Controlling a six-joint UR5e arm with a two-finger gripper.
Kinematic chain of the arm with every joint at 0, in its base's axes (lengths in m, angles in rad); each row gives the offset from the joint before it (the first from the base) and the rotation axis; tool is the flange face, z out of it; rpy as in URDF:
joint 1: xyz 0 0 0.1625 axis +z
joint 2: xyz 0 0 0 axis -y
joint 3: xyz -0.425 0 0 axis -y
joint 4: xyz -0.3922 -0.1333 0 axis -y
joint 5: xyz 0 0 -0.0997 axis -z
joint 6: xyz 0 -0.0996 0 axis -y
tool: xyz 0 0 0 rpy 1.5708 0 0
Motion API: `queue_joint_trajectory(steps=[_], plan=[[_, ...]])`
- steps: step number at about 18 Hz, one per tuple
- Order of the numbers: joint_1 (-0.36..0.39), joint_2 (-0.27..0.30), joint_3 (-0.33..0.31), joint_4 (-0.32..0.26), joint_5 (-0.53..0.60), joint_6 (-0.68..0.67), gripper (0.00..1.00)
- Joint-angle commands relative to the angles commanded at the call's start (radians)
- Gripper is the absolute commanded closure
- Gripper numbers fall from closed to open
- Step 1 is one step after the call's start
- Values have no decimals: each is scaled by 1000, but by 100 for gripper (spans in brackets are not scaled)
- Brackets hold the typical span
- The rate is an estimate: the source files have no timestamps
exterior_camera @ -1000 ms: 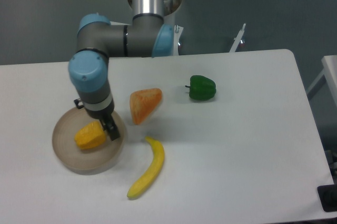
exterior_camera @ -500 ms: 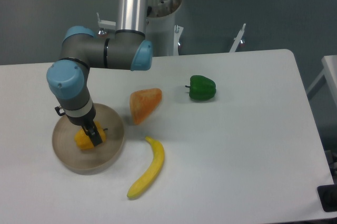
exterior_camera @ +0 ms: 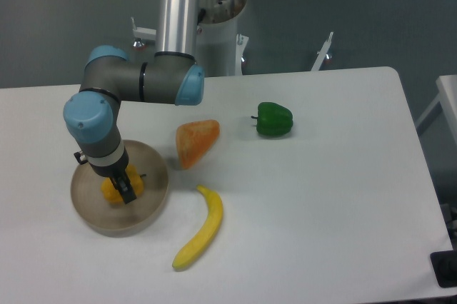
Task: Pick up the yellow pepper from the plate
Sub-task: 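Lift the yellow pepper up off the plate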
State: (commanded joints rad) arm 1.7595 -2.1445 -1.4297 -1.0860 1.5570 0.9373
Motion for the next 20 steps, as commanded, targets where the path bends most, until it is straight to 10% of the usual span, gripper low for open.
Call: queue_joint_trajectory(steps=[10,20], plan=[[141,176,21,-167,-9,17,91],[383,206,121,-350,-143,101,91]])
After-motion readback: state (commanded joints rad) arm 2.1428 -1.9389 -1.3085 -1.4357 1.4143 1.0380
